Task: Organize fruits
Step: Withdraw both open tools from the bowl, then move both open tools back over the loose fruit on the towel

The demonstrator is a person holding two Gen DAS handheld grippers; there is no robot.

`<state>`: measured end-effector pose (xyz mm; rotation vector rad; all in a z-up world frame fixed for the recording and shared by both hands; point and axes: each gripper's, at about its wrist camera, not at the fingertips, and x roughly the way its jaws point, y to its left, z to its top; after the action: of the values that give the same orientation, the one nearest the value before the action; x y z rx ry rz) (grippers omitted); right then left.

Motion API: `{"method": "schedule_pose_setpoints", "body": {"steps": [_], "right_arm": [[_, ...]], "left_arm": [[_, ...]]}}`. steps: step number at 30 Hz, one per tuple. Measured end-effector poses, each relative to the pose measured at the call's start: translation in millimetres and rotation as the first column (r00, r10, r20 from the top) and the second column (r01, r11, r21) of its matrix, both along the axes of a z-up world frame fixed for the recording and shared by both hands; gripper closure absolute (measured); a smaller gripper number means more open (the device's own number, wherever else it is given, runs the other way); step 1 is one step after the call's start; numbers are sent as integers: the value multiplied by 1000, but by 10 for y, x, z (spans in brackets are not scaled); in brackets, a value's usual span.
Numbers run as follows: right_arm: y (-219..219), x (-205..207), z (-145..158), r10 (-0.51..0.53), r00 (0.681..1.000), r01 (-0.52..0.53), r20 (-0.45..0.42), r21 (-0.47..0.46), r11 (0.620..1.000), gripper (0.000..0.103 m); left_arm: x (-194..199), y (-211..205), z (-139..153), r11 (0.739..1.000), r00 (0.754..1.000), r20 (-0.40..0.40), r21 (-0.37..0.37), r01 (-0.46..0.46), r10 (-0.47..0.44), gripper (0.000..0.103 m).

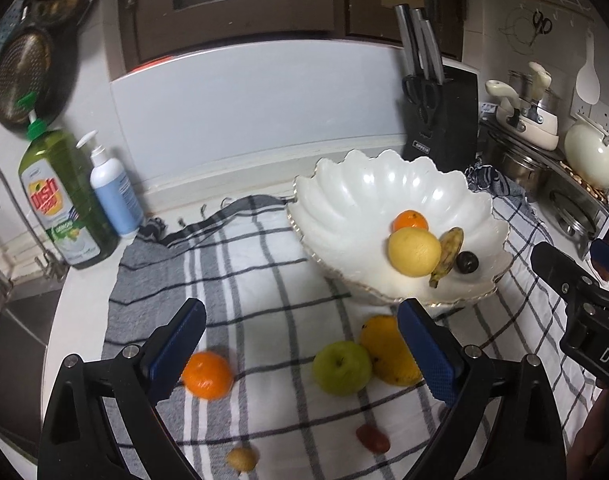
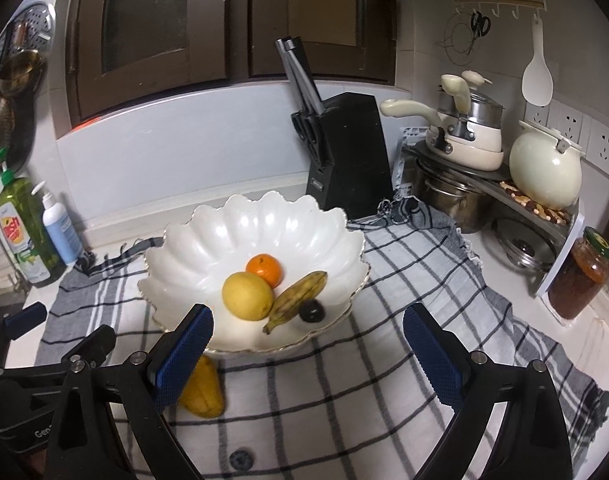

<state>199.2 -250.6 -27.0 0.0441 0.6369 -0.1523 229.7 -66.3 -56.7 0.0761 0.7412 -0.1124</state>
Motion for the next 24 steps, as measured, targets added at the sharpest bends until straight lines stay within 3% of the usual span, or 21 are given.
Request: {"method": "schedule_pose_setpoints", "body": {"steps": [17,24], "right_arm": [[314,-173,-158,68,997,-68,-26,8,998,6],[435,-359,-228,80,997,-80,12,13,997,6]], "left_arm": [[-358,368,-55,999,998,24,-9,-51,51,5],[-519,482,-102,998,998,37,-11,-59,59,5]]}}
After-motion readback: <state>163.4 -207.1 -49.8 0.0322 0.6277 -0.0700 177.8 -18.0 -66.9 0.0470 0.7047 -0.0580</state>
